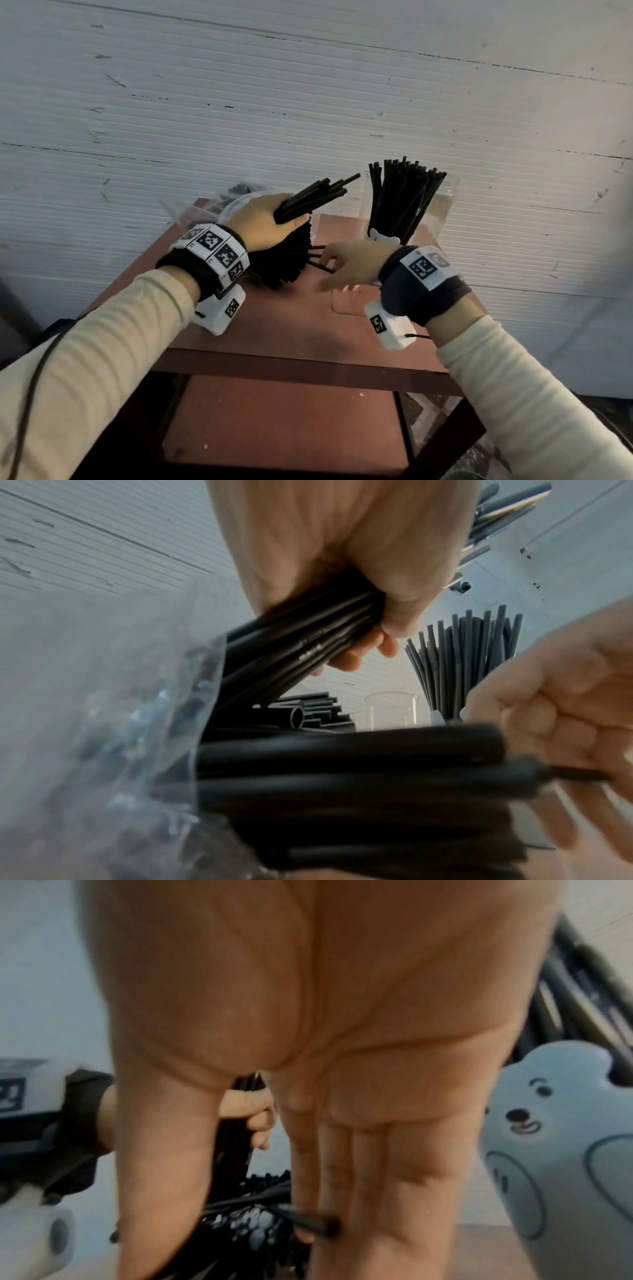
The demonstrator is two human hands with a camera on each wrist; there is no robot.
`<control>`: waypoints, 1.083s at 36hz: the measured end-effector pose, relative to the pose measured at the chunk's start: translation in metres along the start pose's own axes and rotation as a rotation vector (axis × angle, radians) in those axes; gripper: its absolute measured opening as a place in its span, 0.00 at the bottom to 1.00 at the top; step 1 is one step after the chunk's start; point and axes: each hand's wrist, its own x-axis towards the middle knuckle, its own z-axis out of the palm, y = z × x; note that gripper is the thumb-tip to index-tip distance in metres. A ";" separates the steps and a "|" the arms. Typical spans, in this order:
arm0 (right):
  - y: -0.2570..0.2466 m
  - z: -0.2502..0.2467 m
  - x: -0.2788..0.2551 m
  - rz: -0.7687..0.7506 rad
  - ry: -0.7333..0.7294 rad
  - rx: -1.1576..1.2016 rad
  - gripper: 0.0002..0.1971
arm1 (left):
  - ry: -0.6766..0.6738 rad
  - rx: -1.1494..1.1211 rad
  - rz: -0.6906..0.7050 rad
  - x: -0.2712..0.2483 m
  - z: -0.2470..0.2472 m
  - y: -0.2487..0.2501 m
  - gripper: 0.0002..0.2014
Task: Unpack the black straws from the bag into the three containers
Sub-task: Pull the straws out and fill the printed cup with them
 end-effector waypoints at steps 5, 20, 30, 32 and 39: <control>-0.002 0.000 0.011 -0.074 0.166 0.058 0.07 | -0.019 0.070 -0.011 0.000 -0.002 0.002 0.15; 0.008 -0.001 0.021 -0.170 0.736 -0.119 0.09 | -0.039 -0.036 0.042 0.001 0.000 -0.005 0.04; 0.011 -0.003 0.024 -0.264 0.523 0.173 0.03 | -0.048 -0.034 0.008 0.000 -0.001 -0.005 0.12; 0.012 -0.002 0.023 -0.279 0.540 0.216 0.03 | -0.044 -0.016 0.008 -0.001 -0.002 -0.004 0.12; 0.007 -0.014 0.013 -0.242 0.703 0.369 0.03 | -0.076 -0.003 0.051 -0.003 -0.007 0.000 0.04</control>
